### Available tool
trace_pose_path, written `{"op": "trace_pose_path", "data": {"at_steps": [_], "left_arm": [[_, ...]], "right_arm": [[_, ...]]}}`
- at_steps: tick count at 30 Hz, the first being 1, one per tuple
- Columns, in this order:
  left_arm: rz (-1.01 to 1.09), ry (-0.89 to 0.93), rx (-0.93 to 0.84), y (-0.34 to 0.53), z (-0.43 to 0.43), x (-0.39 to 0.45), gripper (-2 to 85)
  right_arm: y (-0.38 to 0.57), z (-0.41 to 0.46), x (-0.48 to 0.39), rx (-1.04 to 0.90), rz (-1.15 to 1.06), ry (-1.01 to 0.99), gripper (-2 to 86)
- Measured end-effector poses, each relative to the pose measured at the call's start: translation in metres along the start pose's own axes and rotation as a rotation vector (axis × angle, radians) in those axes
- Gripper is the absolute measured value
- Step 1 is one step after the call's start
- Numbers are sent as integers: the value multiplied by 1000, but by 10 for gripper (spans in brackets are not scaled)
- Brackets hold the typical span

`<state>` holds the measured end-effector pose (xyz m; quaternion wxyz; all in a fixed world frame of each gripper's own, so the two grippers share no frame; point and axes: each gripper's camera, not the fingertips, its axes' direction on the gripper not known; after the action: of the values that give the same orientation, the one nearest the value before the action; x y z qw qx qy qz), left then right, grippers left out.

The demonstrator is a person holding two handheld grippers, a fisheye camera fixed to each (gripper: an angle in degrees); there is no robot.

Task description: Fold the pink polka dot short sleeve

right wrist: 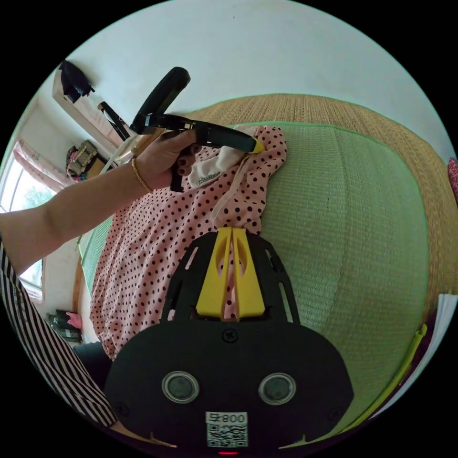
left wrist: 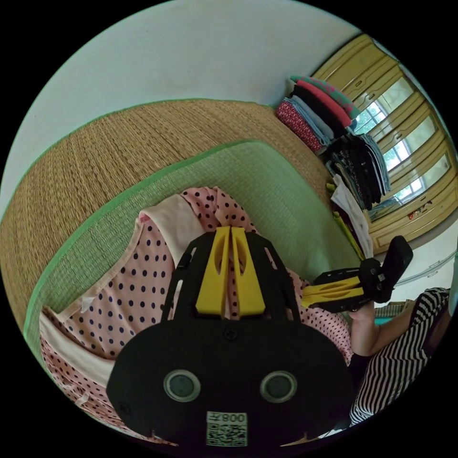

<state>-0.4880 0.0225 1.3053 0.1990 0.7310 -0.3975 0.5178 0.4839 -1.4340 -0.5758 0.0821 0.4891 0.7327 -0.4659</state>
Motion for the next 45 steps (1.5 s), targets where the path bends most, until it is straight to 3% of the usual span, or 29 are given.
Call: {"op": "trace_pose_path", "data": {"at_steps": [6, 11, 15, 19, 21, 26, 31, 34, 38, 45], "left_arm": [[-7, 43, 94, 43, -18, -17, 4], [-25, 1, 29, 80, -13, -37, 4], [-18, 124, 126, 121, -31, -47, 3], [-9, 71, -36, 161, -13, -49, 4], [-36, 112, 39, 184, -28, -53, 5], [-189, 203, 264, 286, -92, -78, 19], [-539, -63, 359, 459, -158, -105, 76], [-724, -122, 392, 535, -178, -121, 94], [-820, -172, 412, 584, -184, -139, 102], [-850, -87, 473, 639, -181, -167, 93]], "right_arm": [[-12, -12, -21, 109, -38, -114, 1], [-25, 16, -24, 32, 59, 32, 1], [-36, 28, -38, 27, 61, 44, 1], [-44, 35, -48, 36, 70, 35, 1], [-49, 37, -56, 47, 70, 36, 1], [-59, 30, -82, 92, 44, 124, 2], [-77, 31, -120, 103, -32, 7, 8], [-106, 44, -165, 77, -154, -130, 18], [-165, 79, -239, 22, -299, -173, 46], [-266, 159, -366, -64, -523, -170, 60]]}}
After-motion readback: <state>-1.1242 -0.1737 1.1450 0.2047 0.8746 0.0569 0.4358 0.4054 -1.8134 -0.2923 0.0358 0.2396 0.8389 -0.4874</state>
